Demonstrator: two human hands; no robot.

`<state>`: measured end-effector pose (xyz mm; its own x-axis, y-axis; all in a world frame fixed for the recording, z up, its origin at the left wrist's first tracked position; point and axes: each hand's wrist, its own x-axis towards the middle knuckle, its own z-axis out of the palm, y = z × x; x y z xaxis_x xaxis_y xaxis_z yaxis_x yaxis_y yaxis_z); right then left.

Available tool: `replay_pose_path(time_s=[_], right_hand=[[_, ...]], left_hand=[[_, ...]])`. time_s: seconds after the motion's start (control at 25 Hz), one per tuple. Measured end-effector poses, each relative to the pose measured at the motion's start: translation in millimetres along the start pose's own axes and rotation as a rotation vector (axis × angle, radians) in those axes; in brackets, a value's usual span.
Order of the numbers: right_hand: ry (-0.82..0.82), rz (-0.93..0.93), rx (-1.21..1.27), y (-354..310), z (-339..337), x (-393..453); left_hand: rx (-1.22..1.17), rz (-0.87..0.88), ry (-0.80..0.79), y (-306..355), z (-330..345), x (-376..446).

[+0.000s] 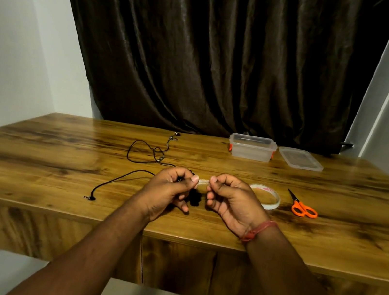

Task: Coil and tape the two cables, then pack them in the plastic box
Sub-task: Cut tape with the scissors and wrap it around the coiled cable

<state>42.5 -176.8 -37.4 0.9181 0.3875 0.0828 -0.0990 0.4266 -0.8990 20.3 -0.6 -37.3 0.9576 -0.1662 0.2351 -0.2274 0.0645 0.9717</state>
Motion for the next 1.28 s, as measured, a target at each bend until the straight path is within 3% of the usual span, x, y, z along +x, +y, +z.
replay_pose_path(time_s=[0.24,0.4,0.68,0.84,1.04,1.28], right_hand=[[0.050,-0.065,0.031,1,2,0],[0.211,-0.150,0.186,-5,0,-1],[0.217,-0.297,-0.039,7,14,1],[0.294,-0.340,-0.093,8,13,1],[0.129,-0.338,-0.294,8,20,-8],[0.027,-0.298,-0.292,11,23,-6]], left_hand=[[0.003,-0.063,-0.037,-1,2,1],[-0.116,-0.094,-0.048,2,-1,1],[-0.127,-0.111,-0.070,1,-3,5],[-0.152,-0.132,0.027,0,-3,8],[-0.115,-0.124,0.132,-1,-1,9],[-0.102,-0.085,0.142,-4,4,10]])
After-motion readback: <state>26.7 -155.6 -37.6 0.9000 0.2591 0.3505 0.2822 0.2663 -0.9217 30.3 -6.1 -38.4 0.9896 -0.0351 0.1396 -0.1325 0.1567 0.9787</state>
